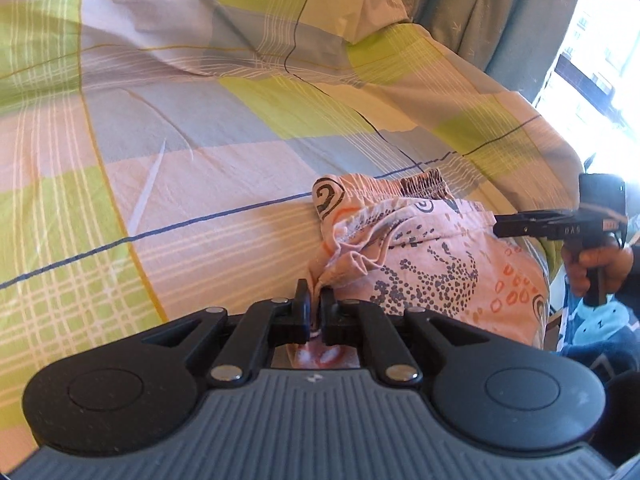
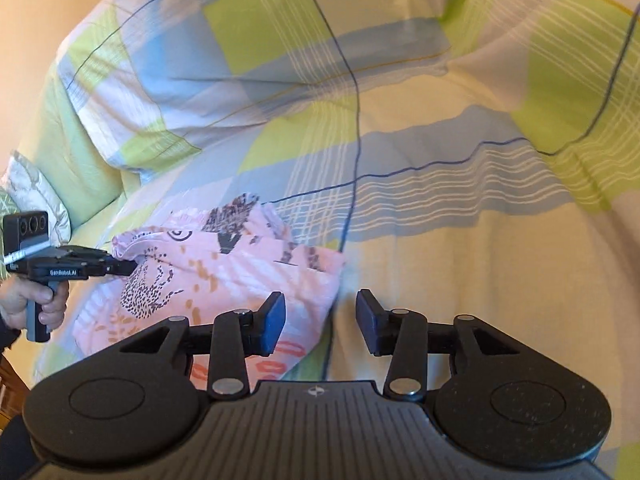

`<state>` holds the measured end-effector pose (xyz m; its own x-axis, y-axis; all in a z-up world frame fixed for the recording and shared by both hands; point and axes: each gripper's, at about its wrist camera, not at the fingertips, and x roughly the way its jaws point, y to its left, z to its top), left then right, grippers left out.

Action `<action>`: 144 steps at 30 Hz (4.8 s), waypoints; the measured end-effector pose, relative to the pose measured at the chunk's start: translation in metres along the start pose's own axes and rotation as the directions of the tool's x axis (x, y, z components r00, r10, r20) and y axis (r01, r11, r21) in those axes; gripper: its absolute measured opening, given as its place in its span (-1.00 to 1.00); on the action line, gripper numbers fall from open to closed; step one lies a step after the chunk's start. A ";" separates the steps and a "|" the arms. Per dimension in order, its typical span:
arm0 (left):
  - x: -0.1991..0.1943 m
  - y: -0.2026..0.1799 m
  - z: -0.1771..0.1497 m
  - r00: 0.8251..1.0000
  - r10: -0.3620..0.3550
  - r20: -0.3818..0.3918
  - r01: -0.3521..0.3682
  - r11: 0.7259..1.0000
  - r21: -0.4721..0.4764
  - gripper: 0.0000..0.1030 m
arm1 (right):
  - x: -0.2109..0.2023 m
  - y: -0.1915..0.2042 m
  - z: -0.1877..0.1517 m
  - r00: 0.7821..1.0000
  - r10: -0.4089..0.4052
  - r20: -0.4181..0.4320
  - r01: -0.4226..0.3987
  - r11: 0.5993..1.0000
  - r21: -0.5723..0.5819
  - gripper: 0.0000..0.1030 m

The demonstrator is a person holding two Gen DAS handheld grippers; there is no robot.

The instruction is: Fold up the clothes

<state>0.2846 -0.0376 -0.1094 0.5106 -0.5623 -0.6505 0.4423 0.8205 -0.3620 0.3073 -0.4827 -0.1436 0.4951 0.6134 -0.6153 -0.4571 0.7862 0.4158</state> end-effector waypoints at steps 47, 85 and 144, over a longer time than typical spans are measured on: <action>0.027 0.021 0.025 0.998 0.057 0.025 -0.056 0.997 -0.051 -0.52 | 0.021 0.029 0.016 0.973 -0.206 0.103 0.188 0.969 0.161 -0.05; 0.023 0.014 0.023 0.988 0.112 0.109 -0.120 0.990 0.069 -0.72 | 0.027 0.022 -0.001 0.957 -0.167 0.238 0.117 0.970 0.212 -0.69; -0.003 -0.121 -0.047 0.941 0.336 -0.027 -0.269 0.797 0.541 -0.81 | 0.006 0.153 -0.076 0.955 -0.266 0.131 0.282 0.951 -0.130 -1.00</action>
<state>0.1950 -0.1299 -0.0947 0.6094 -0.2505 -0.7523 0.6139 0.7495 0.2477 0.1841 -0.3649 -0.1349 0.6910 0.3869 -0.6106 -0.3906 0.9106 0.1350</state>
